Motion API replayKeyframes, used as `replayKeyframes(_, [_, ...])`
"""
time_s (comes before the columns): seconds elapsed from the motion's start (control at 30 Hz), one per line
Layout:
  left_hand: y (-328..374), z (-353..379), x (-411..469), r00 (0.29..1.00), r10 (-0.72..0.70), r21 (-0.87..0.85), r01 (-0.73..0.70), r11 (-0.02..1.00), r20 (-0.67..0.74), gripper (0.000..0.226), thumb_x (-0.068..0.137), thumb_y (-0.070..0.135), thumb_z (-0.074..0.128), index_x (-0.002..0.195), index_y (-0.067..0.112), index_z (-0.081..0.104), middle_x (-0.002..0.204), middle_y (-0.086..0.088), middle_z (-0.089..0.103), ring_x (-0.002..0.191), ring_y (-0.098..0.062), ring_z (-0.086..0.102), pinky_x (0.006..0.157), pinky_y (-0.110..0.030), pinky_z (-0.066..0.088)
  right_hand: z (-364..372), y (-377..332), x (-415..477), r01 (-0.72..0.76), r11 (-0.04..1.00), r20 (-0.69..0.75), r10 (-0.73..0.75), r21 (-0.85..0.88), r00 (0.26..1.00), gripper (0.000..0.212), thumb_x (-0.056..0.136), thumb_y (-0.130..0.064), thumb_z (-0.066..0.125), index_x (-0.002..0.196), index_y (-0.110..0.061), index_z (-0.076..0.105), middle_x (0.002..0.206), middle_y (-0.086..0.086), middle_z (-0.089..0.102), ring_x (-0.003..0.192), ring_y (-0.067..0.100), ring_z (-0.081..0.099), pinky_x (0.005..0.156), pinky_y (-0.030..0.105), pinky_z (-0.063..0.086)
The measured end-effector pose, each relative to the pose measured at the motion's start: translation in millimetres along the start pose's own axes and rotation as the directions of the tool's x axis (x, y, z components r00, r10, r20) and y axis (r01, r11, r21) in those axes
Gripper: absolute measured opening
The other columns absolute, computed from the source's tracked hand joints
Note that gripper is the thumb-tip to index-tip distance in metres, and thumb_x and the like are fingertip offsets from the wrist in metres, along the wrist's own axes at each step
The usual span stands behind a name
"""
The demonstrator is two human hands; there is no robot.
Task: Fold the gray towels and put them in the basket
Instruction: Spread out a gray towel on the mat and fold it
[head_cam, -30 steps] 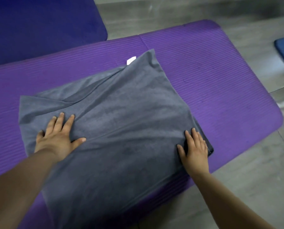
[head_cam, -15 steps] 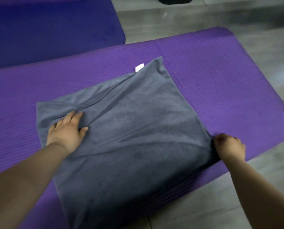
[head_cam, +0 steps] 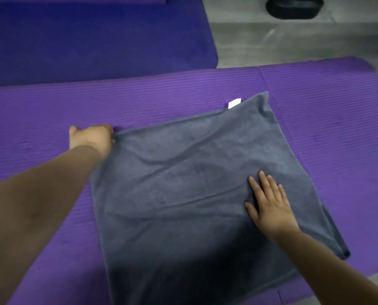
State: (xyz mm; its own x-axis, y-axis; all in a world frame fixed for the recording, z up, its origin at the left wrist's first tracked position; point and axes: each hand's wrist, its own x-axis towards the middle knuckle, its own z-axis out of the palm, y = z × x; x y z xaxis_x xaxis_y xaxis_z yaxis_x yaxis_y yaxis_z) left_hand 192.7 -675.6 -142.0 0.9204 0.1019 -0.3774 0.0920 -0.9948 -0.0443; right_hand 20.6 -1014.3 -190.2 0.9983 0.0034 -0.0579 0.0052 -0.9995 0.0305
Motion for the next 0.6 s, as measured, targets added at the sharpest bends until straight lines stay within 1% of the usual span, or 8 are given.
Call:
replayKeyframes(0.07, [-4, 0, 4, 0.993, -0.059, -0.075, 0.052, 0.996, -0.101, 0.029, 0.094, 0.017, 0.039, 0.116, 0.003, 0.051, 0.123, -0.025, 0.053, 0.115, -0.037, 0.05, 0.104, -0.04, 0.024, 1, 0, 1, -0.012, 1.0, -0.007, 0.011, -0.015, 1.0, 0.057, 0.074, -0.04, 0.036, 0.123, -0.012, 0.041, 0.12, 0.024, 0.061, 0.116, 0.027, 0.034, 0.099, 0.039, 0.021])
replayKeyframes(0.17, [-13, 3, 5, 0.991, -0.08, -0.208, 0.057, 0.977, -0.107, 0.038, 0.09, 0.021, 0.05, 0.124, 0.005, 0.047, 0.129, -0.025, 0.047, 0.122, -0.037, 0.043, 0.106, -0.041, 0.022, 3, 0, -1, -0.011, 1.0, 0.003, 0.011, -0.027, 1.0, 0.054, 0.082, -0.043, 0.032, 0.124, -0.011, 0.04, 0.121, 0.025, 0.06, 0.117, 0.028, 0.033, 0.103, 0.037, 0.014])
replayKeyframes(0.23, [-23, 5, 1, 0.987, -0.116, -0.327, 0.074, 0.942, -0.11, 0.054, 0.085, 0.027, 0.06, 0.132, 0.008, 0.041, 0.138, -0.022, 0.037, 0.13, -0.035, 0.033, 0.109, -0.044, 0.02, 3, -1, -1, -0.013, 1.0, 0.019, 0.013, -0.007, 1.0, 0.055, 0.082, -0.044, 0.033, 0.124, -0.01, 0.043, 0.121, 0.025, 0.059, 0.118, 0.031, 0.038, 0.099, 0.04, 0.021])
replayKeyframes(0.33, [-35, 10, -12, 0.965, -0.227, -0.462, 0.141, 0.876, -0.135, 0.063, 0.086, 0.029, 0.058, 0.14, 0.009, 0.031, 0.149, -0.019, 0.023, 0.138, -0.034, 0.022, 0.112, -0.046, 0.015, -7, 0, 6, -0.076, 0.985, 0.042, 0.07, 0.153, 0.997, 0.061, 0.074, -0.041, 0.039, 0.116, -0.002, 0.058, 0.119, 0.025, 0.06, 0.109, 0.042, 0.057, 0.096, 0.04, 0.033])
replayKeyframes(0.37, [-34, 15, -20, 0.966, -0.2, -0.435, 0.11, 0.894, -0.166, 0.062, 0.088, 0.029, 0.055, 0.141, 0.009, 0.029, 0.151, -0.018, 0.019, 0.139, -0.033, 0.018, 0.114, -0.046, 0.011, -14, 4, 13, -0.129, 0.965, 0.027, 0.126, 0.227, 0.992, 0.062, 0.074, -0.041, 0.039, 0.112, 0.002, 0.061, 0.117, 0.027, 0.061, 0.106, 0.044, 0.058, 0.095, 0.04, 0.037])
replayKeyframes(0.43, [-22, 31, -41, 0.971, -0.056, -0.367, -0.034, 0.93, -0.233, 0.062, 0.09, 0.038, 0.047, 0.142, 0.009, 0.029, 0.153, -0.018, 0.017, 0.141, -0.032, 0.015, 0.115, -0.044, 0.006, -31, 11, 37, -0.229, 0.914, -0.011, 0.247, 0.336, 0.969, 0.063, 0.074, -0.041, 0.037, 0.107, 0.006, 0.062, 0.112, 0.029, 0.061, 0.105, 0.046, 0.057, 0.094, 0.038, 0.035])
replayKeyframes(0.53, [11, 50, -64, 0.986, 0.104, -0.352, -0.144, 0.925, -0.129, 0.08, 0.078, 0.059, 0.027, 0.145, 0.014, 0.02, 0.155, -0.012, 0.01, 0.144, -0.026, 0.007, 0.116, -0.038, 0.002, -51, 20, 93, -0.309, 0.866, -0.017, 0.343, 0.393, 0.939, 0.058, 0.073, -0.036, 0.039, 0.109, 0.004, 0.062, 0.112, 0.027, 0.061, 0.11, 0.041, 0.053, 0.094, 0.033, 0.026])
replayKeyframes(0.6, [24, 61, -66, 0.994, 0.099, -0.322, -0.111, 0.94, -0.054, 0.071, 0.089, 0.057, 0.031, 0.146, 0.02, 0.009, 0.156, -0.007, -0.001, 0.145, -0.021, -0.004, 0.116, -0.036, -0.004, -53, 25, 135, -0.383, 0.81, 0.057, 0.401, 0.444, 0.914, 0.054, 0.079, -0.035, 0.046, 0.12, 0.0, 0.056, 0.122, 0.023, 0.058, 0.118, 0.037, 0.048, 0.102, 0.034, 0.027])
